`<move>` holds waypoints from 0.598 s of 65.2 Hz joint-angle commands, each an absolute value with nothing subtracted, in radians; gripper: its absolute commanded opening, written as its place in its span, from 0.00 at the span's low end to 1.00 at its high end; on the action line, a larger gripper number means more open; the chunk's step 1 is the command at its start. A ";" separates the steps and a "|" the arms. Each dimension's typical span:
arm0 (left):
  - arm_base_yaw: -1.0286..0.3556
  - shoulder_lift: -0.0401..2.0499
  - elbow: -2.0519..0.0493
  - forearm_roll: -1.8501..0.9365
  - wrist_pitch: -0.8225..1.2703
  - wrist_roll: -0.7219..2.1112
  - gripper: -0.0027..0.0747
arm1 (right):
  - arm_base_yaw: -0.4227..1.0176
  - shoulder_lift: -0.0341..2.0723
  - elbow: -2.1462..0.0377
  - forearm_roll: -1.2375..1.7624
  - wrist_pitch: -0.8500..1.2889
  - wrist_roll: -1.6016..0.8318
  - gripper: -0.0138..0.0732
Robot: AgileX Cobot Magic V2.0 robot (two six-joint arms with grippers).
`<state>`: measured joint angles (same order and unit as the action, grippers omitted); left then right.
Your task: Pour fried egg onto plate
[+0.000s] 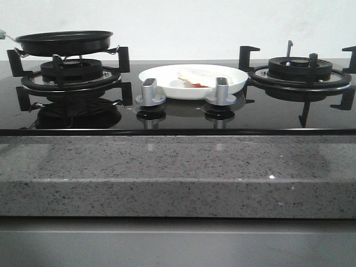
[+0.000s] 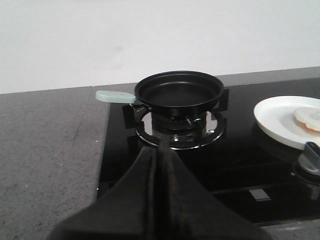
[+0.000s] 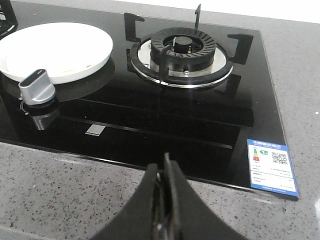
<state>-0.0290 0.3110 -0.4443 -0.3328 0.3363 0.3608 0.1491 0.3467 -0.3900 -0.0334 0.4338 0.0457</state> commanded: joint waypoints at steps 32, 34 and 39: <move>-0.082 0.109 -0.266 -0.075 0.174 0.106 0.01 | 0.143 0.351 -0.414 -0.039 0.348 0.044 0.09; -0.077 0.088 -0.244 -0.077 0.174 0.106 0.01 | 0.143 0.351 -0.414 -0.039 0.348 0.044 0.09; -0.062 0.029 -0.192 -0.081 0.175 0.106 0.01 | 0.143 0.351 -0.414 -0.039 0.348 0.044 0.09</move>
<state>-0.0721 0.0655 -0.2110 -0.0745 0.2598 0.1170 0.1491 0.3467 -0.3900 -0.0334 0.4338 0.0457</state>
